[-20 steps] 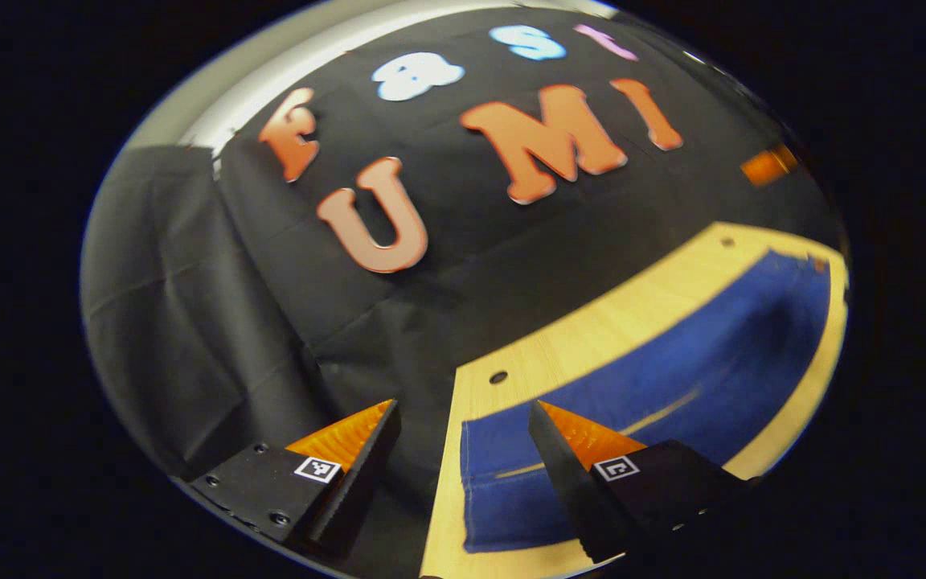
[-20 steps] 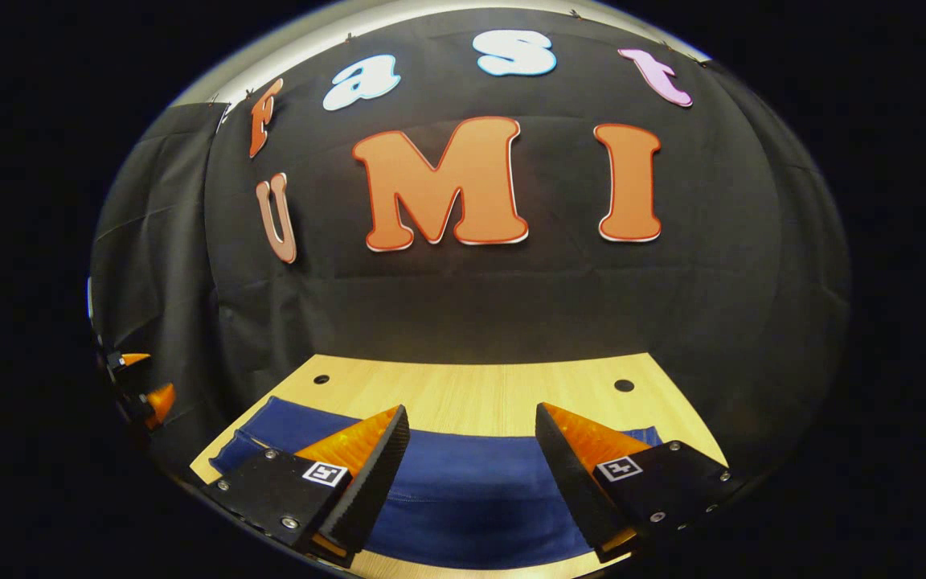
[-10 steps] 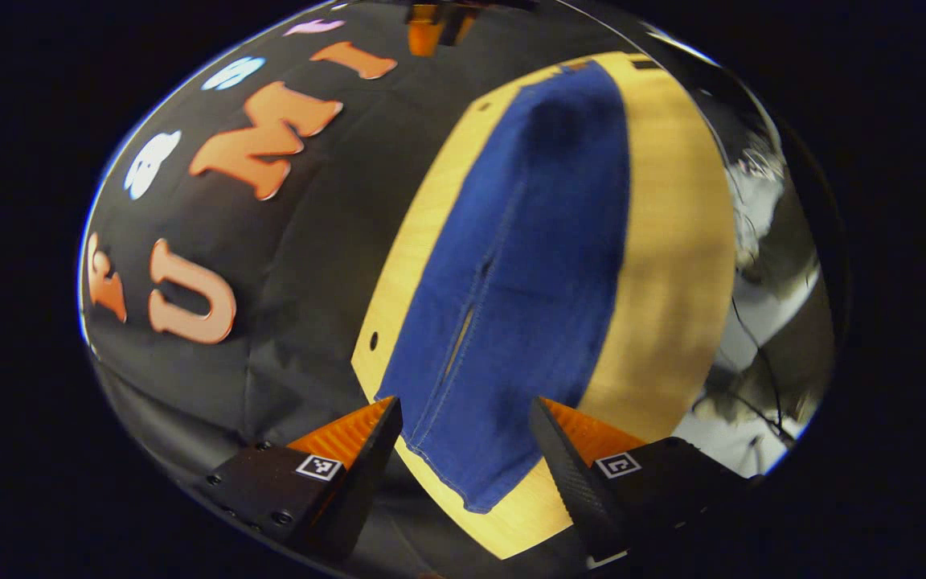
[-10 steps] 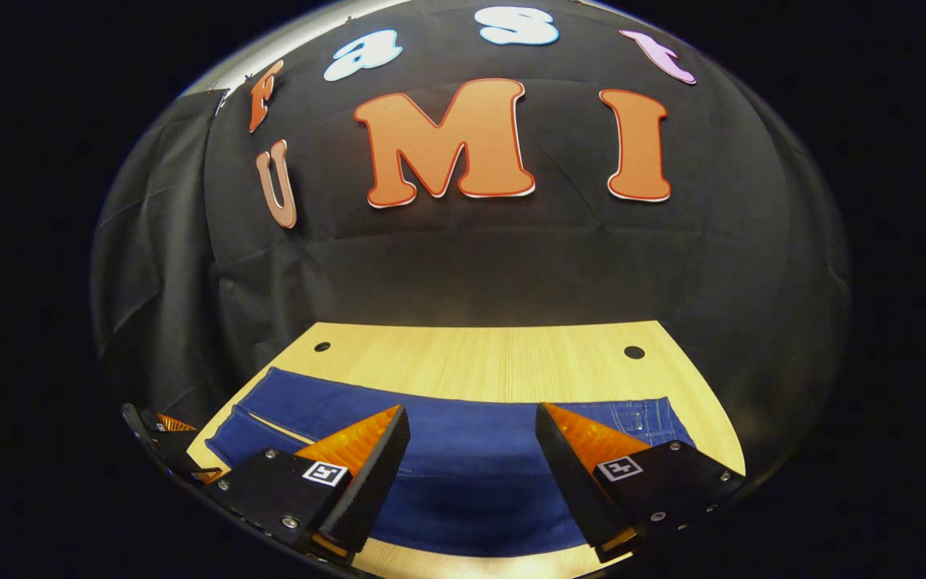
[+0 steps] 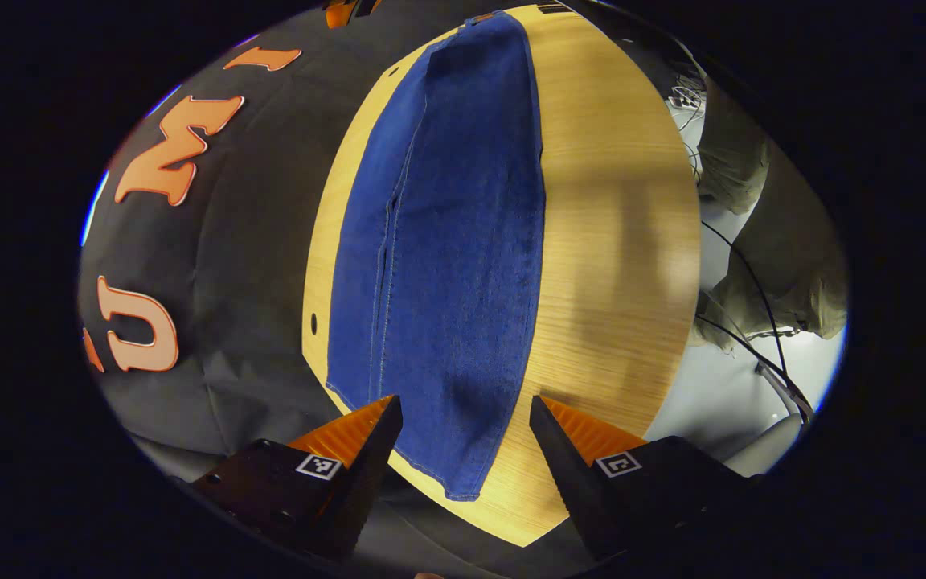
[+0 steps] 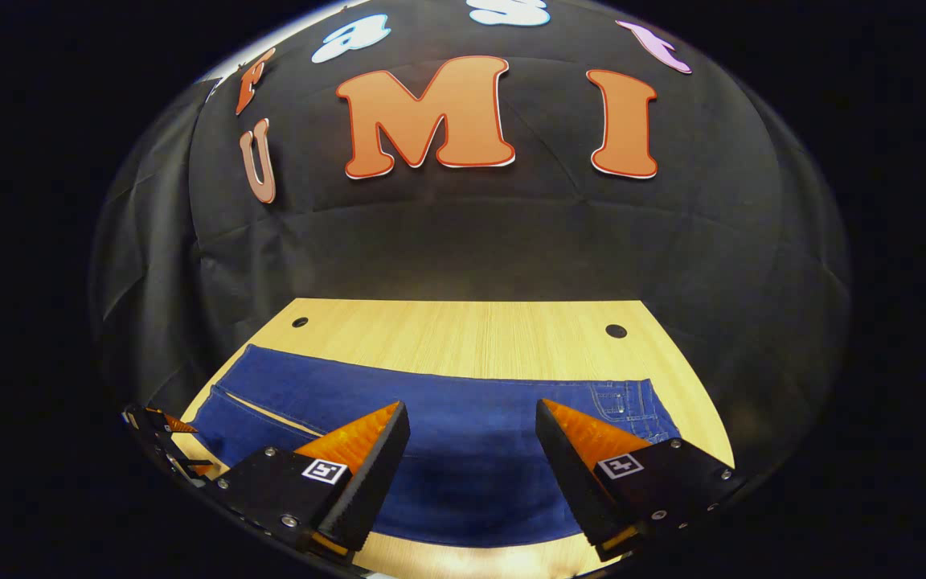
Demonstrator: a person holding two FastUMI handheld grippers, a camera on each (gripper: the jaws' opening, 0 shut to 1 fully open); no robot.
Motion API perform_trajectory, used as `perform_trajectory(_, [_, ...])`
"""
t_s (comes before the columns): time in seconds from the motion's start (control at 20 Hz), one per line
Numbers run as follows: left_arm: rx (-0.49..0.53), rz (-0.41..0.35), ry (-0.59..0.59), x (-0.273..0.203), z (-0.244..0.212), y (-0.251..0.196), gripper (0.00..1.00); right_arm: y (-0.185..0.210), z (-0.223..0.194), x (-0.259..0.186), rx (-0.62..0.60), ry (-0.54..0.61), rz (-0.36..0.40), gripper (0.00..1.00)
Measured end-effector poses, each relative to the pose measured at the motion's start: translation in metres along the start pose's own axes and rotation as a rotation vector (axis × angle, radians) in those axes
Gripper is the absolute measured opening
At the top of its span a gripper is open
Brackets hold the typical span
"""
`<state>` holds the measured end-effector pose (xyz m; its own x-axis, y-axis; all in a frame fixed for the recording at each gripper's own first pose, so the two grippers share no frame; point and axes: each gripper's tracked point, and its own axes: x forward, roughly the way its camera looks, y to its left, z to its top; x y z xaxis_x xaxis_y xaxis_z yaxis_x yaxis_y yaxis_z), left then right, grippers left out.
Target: Grasp the waist and the cuffs of the jeans and fold them to make the two legs overlap; first hold the waist and fold one-third of the jeans toward the cuffs, then hold the cuffs and fold the remaining one-third in the same direction to finish folding.
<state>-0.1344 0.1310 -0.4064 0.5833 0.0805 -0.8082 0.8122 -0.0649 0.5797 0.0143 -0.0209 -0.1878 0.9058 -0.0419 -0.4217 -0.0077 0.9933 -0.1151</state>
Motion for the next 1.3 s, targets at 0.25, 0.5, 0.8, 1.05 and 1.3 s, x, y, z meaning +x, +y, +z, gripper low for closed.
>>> perform_trajectory(0.25, [0.035, -0.058, 0.009, 0.008, -0.001, -0.003, 0.98, -0.008, 0.007, 0.003, -0.043, -0.011, -0.028, 0.98])
perform_trajectory(0.5, [0.056, -0.005, 0.009, 0.026, 0.006, 0.018, 0.95, -0.014, 0.021, 0.004, -0.025, -0.042, -0.049, 0.98])
perform_trajectory(0.8, [0.118, 0.028, -0.007, 0.048, 0.015, 0.033, 0.71, 0.005, 0.056, -0.012, 0.08, -0.167, 0.032, 0.97])
perform_trajectory(1.05, [0.055, -0.007, 0.002, 0.061, 0.014, 0.022, 0.11, 0.006, 0.055, -0.016, 0.042, -0.168, 0.038, 0.87])
perform_trajectory(1.3, [0.004, -0.048, -0.011, 0.059, 0.017, 0.016, 0.1, -0.05, 0.042, -0.032, -0.192, -0.148, -0.072, 0.75])
